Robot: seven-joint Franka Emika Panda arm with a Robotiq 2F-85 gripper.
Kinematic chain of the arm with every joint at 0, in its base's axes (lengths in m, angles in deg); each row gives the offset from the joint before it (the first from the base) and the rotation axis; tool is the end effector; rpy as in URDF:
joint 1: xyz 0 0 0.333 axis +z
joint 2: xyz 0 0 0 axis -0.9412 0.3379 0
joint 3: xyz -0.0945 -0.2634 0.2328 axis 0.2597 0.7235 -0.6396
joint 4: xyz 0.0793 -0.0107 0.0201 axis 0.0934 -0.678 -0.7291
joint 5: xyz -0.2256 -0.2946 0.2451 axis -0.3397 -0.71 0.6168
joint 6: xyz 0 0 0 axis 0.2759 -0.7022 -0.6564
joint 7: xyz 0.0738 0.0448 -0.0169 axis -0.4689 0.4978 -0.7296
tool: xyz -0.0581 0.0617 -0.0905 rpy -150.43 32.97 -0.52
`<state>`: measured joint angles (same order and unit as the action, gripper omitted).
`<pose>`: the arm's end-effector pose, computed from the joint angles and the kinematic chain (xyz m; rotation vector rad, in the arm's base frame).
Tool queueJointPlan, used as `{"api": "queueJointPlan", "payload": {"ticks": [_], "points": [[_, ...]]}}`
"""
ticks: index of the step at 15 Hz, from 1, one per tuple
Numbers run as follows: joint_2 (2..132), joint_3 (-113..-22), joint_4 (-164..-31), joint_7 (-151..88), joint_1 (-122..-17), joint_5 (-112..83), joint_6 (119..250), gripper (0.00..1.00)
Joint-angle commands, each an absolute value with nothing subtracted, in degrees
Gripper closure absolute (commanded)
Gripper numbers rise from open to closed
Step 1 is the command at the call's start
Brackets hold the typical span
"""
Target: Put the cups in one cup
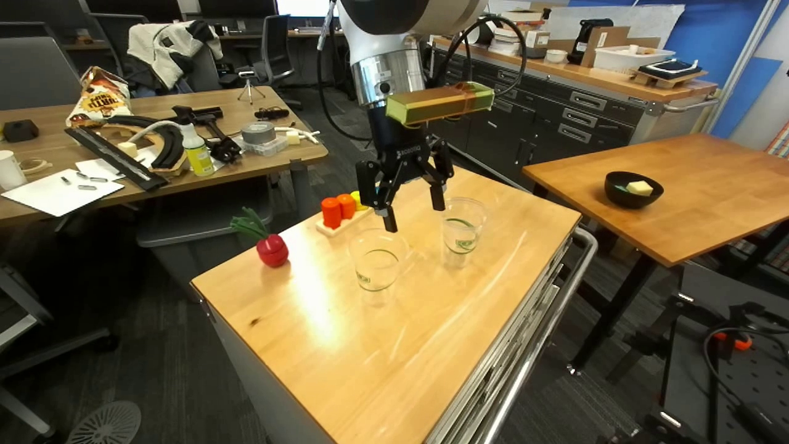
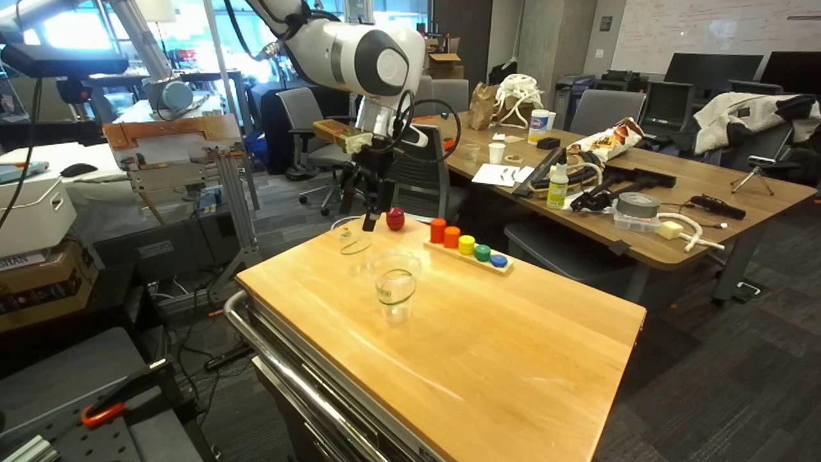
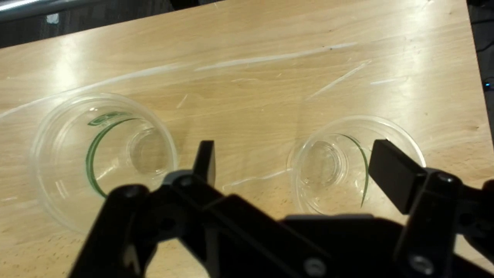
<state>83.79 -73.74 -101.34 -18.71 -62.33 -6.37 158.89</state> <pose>0.6835 0.1278 0.2259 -3.0657 0.2745 0.5921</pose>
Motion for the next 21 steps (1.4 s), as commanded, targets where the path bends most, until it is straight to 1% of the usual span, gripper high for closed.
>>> {"api": "queueJointPlan", "payload": {"ticks": [1, 15, 16, 17, 20, 21], "points": [[87.11, -74.36, -97.96, -21.69, -63.25, -5.02, 156.66, 0.00], [92.67, -74.16, -94.31, -22.28, -63.80, -2.65, 158.72, 0.00], [93.17, -74.16, -94.27, -22.32, -64.00, -2.58, 158.67, 0.25], [93.68, -74.21, -93.94, -22.37, -64.16, -2.49, 158.51, 0.25], [95.21, -74.38, -92.95, -22.25, -64.18, -2.46, 158.62, 0.51], [95.75, -74.45, -92.22, -22.14, -64.13, -2.39, 158.46, 0.58]]}}
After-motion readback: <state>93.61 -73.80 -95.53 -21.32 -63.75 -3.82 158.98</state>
